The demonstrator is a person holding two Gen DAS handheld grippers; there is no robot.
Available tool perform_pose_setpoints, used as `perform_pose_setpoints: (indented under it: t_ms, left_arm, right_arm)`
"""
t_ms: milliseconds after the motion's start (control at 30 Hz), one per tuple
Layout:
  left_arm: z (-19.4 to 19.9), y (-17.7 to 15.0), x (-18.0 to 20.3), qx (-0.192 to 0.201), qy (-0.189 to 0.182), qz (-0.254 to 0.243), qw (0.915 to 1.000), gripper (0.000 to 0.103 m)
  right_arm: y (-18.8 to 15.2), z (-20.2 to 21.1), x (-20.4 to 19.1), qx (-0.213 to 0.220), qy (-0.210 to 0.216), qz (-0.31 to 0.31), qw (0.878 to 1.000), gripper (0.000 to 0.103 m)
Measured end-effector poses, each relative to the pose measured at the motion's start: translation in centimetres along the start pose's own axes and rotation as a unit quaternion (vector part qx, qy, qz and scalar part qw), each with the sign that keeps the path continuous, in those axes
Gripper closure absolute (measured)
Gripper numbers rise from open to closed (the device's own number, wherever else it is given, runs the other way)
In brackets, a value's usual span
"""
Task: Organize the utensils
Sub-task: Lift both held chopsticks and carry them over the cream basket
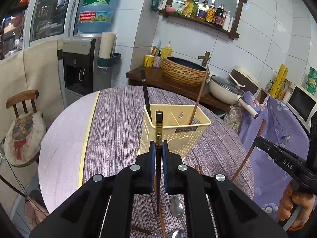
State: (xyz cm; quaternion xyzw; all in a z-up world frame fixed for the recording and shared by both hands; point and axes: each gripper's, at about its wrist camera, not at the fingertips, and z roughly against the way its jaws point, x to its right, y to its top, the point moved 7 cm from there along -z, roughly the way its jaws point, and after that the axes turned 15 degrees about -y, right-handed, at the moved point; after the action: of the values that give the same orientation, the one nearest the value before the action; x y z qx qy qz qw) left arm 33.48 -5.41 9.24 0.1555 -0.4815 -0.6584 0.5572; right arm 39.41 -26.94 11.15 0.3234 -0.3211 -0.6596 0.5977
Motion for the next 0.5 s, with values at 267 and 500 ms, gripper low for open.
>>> perform_pose_setpoints:
  t_ms: [267,500]
  left_arm:
    - [1.3,3.3,1.2,0.018,-0.017,-0.008,0.9997,0.095]
    - [4.0,10.3,3.3,0.069,-0.028,-0.020,0.9970,0.095]
  right_arm:
    - [4.1,1.8,-1.7,0.022,0.020,0.006,1.000,0.095]
    - [12.0,4.9,-3.5,0.080,0.029,-0.009,0.996,0.095]
